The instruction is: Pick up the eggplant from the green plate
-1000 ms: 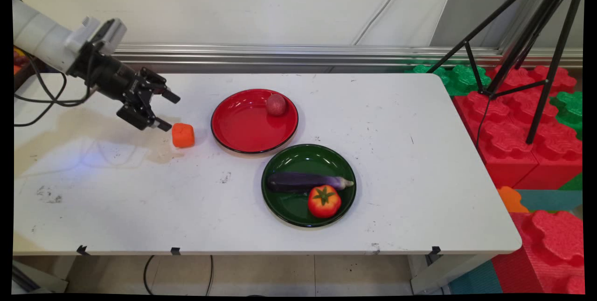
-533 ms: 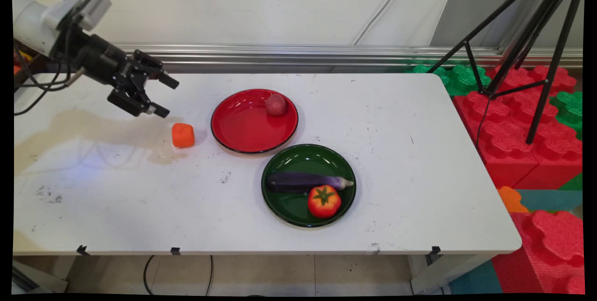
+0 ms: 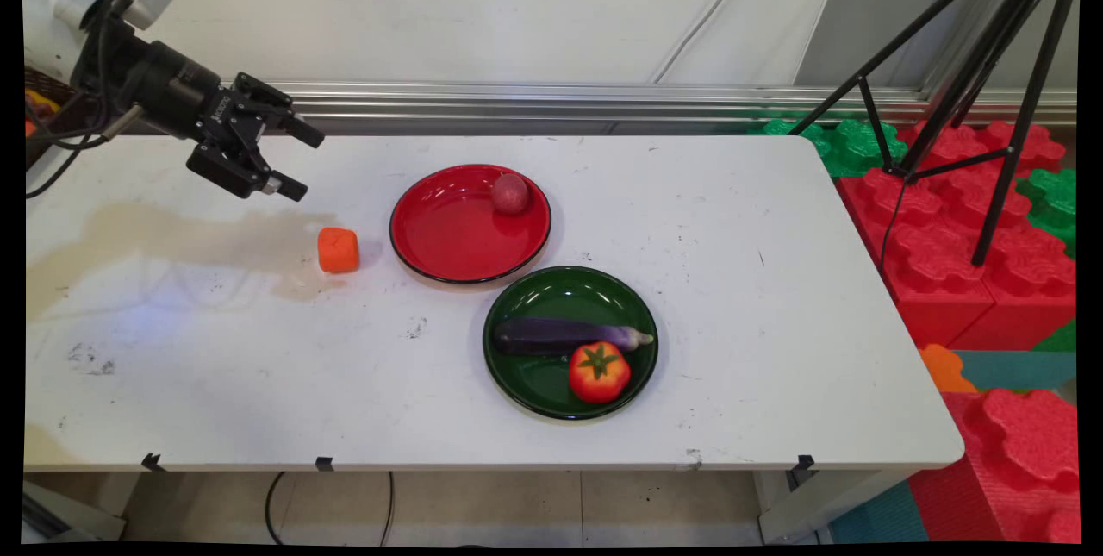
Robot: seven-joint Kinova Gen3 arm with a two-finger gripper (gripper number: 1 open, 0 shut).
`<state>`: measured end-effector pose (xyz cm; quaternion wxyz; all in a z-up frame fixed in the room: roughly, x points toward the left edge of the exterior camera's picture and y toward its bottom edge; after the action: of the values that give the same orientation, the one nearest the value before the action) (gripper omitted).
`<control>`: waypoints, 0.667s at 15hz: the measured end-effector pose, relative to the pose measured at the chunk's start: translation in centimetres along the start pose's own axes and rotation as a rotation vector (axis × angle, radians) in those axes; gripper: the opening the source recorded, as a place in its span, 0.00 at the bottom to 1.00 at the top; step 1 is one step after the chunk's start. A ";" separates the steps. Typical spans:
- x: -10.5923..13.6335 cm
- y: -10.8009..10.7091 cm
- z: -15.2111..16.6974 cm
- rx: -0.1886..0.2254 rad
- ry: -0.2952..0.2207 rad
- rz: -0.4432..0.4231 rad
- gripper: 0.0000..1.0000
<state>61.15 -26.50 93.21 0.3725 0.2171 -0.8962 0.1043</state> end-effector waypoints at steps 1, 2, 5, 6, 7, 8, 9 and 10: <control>0.3 0.2 0.1 -0.004 0.006 0.004 1.00; 0.6 0.4 0.3 -0.007 0.009 0.008 1.00; 1.7 1.3 1.1 -0.023 0.024 0.029 1.00; 2.0 1.6 1.4 -0.027 0.026 0.034 1.00; 2.4 2.0 2.0 -0.034 0.027 0.044 1.00; 2.7 2.3 2.3 -0.039 0.027 0.049 1.00; 3.1 2.7 3.0 -0.047 0.026 0.055 1.00; 3.5 3.2 3.9 -0.055 0.025 0.061 1.00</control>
<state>55.04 -26.07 92.89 0.3862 0.1779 -0.9003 0.0937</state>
